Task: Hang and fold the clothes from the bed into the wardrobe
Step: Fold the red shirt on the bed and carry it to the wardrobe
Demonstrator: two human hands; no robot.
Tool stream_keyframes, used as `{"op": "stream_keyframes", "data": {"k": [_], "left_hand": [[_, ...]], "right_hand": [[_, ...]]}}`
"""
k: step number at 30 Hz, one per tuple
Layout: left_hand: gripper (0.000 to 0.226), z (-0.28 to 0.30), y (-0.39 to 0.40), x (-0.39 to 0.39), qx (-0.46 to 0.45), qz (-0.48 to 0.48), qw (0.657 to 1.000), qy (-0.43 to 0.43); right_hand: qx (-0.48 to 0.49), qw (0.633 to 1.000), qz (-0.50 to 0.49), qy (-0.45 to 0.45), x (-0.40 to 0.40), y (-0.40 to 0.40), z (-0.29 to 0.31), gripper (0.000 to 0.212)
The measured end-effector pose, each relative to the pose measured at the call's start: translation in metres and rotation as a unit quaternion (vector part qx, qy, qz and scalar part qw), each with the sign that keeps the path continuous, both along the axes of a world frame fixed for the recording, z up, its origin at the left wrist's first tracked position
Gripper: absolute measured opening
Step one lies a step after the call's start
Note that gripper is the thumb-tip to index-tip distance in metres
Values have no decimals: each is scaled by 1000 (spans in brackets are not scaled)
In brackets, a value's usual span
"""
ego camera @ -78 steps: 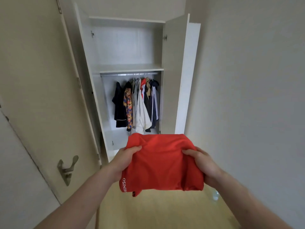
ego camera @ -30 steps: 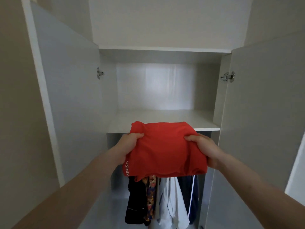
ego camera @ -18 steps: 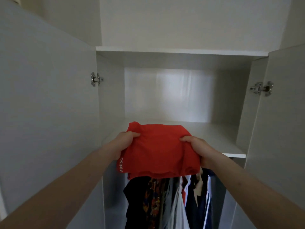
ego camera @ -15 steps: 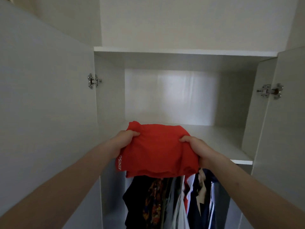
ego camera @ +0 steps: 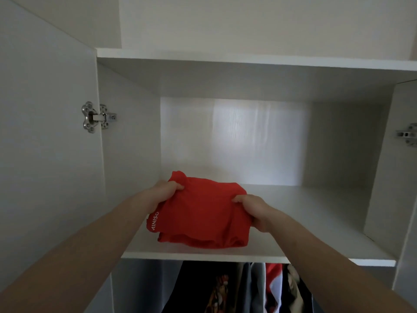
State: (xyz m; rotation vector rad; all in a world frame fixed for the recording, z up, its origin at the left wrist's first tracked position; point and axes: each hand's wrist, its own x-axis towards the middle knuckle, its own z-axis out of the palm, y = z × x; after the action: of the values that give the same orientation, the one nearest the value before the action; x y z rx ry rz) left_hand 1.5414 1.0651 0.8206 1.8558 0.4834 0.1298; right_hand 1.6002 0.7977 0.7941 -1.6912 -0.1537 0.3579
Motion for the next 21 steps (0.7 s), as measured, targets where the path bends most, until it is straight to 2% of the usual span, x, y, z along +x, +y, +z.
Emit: {"op": "stream_keyframes", "data": {"k": [2, 3, 4, 5, 6, 9, 12, 15, 21], "left_hand": [[70, -11, 10, 19, 81, 14, 997, -7], [91, -17, 13, 25, 182, 22, 983, 12], [107, -23, 14, 28, 306, 37, 951, 32], [114, -29, 11, 29, 407, 43, 912, 29], [113, -35, 8, 29, 451, 28, 892, 12], [93, -53, -12, 25, 434, -118, 893, 0], [86, -88, -34, 17, 466, -213, 857, 47], [85, -114, -37, 22, 478, -198, 854, 47], [83, -117, -15, 65, 474, -170, 861, 68]], "right_hand": [[-27, 1000, -12, -11, 17, 12, -9, 67], [-54, 998, -21, -26, 23, 17, -15, 79], [-101, 993, -32, -56, 25, 20, -20, 87], [-159, 981, -43, -104, 26, 22, -27, 88], [-212, 962, -51, -164, 25, 24, -35, 86], [-248, 914, -52, -318, 5, 28, -61, 71], [-322, 870, -7, -373, -8, 33, -93, 63], [-371, 855, 11, -362, 4, 37, -107, 59], [-383, 844, 29, -374, 45, 57, -105, 57]]}}
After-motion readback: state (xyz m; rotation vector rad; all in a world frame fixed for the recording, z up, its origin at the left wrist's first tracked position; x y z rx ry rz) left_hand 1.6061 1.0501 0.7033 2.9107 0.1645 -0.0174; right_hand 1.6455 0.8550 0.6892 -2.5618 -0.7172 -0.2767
